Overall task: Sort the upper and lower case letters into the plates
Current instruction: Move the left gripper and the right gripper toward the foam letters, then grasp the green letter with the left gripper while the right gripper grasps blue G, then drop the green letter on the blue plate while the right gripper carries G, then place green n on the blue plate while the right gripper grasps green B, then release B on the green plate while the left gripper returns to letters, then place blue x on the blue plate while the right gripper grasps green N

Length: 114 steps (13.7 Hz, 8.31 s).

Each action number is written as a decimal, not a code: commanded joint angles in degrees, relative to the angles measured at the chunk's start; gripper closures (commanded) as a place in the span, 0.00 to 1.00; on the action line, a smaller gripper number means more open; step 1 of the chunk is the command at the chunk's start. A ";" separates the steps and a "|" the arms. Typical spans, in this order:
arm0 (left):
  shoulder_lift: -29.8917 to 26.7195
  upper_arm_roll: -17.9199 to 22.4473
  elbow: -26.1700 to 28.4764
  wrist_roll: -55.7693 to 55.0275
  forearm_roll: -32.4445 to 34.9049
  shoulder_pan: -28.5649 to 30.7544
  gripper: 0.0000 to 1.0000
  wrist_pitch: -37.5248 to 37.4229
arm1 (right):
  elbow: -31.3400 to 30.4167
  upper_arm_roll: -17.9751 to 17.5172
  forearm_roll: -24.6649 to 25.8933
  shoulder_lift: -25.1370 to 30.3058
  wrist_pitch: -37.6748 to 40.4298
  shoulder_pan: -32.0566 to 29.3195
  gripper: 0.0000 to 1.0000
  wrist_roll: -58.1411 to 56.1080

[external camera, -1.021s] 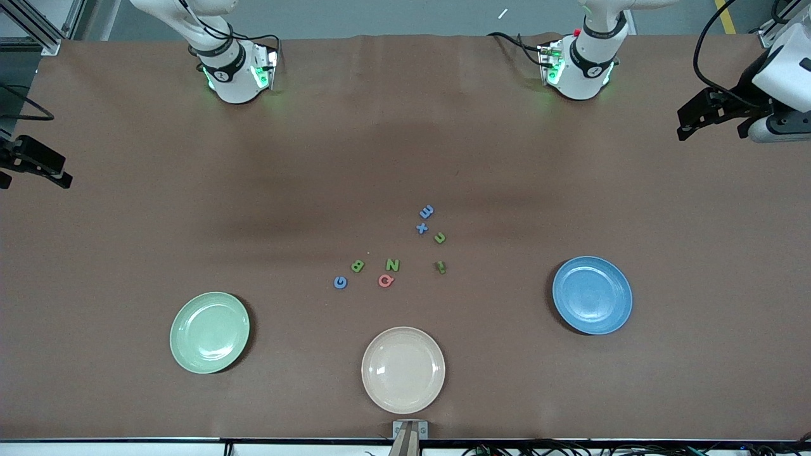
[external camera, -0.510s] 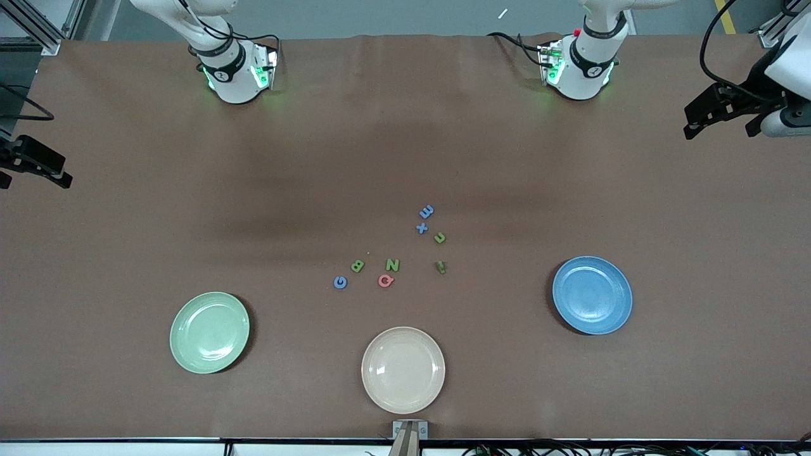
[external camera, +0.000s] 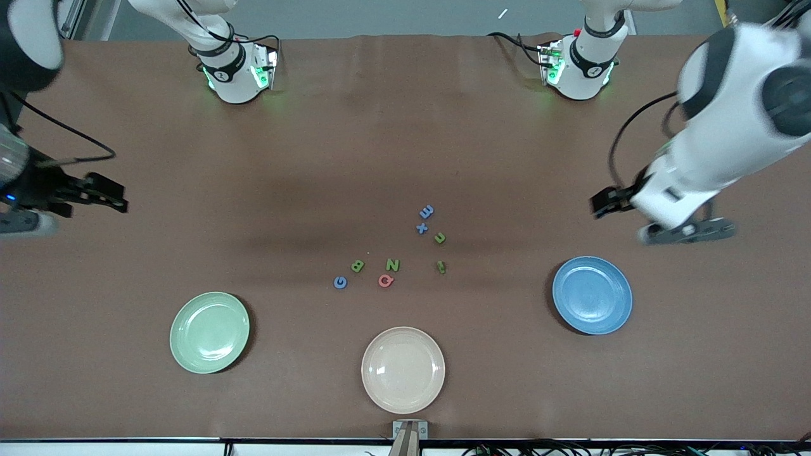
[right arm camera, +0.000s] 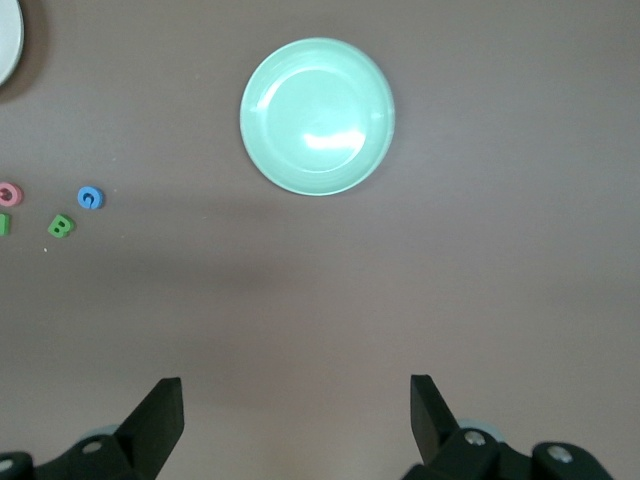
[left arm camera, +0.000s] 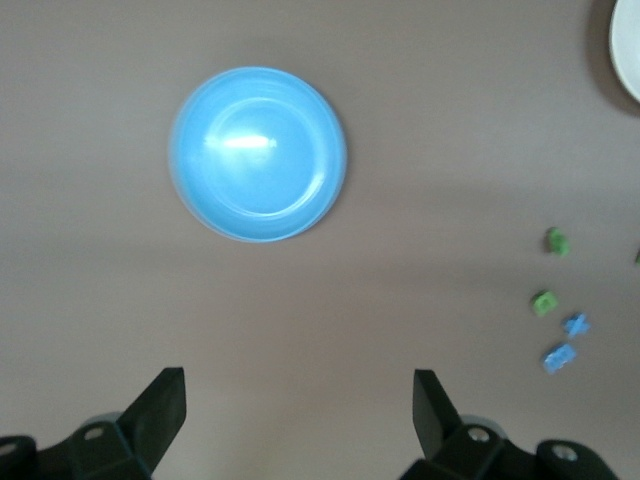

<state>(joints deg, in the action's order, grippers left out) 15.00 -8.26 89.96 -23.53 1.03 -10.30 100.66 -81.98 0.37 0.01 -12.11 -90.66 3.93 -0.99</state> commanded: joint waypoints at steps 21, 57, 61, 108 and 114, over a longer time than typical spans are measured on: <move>35.80 -0.88 -9.19 -37.90 0.47 -18.36 0.72 33.98 | -0.20 0.33 -0.36 -37.64 -43.19 24.10 0.00 58.20; 29.64 -8.35 -2.16 -59.06 16.73 -16.59 0.20 22.91 | 4.28 9.30 17.84 -36.06 -35.64 13.12 0.14 18.21; 30.26 -8.44 -0.32 -62.60 14.55 -17.30 0.26 25.35 | 4.28 8.42 14.95 -35.88 -35.28 17.06 0.13 27.14; 28.23 -15.47 0.74 -33.51 11.89 -12.38 0.11 29.48 | 3.76 24.69 -7.29 -35.88 -30.10 25.86 0.17 7.11; 32.28 -15.21 0.65 -34.30 16.11 -14.67 0.30 32.75 | 4.11 23.71 -17.57 -35.70 -30.62 35.17 0.17 28.29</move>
<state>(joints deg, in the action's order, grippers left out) 47.04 -23.80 90.74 -57.35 16.18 -24.89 132.90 -77.26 23.85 -14.54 -48.70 -121.19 36.68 21.88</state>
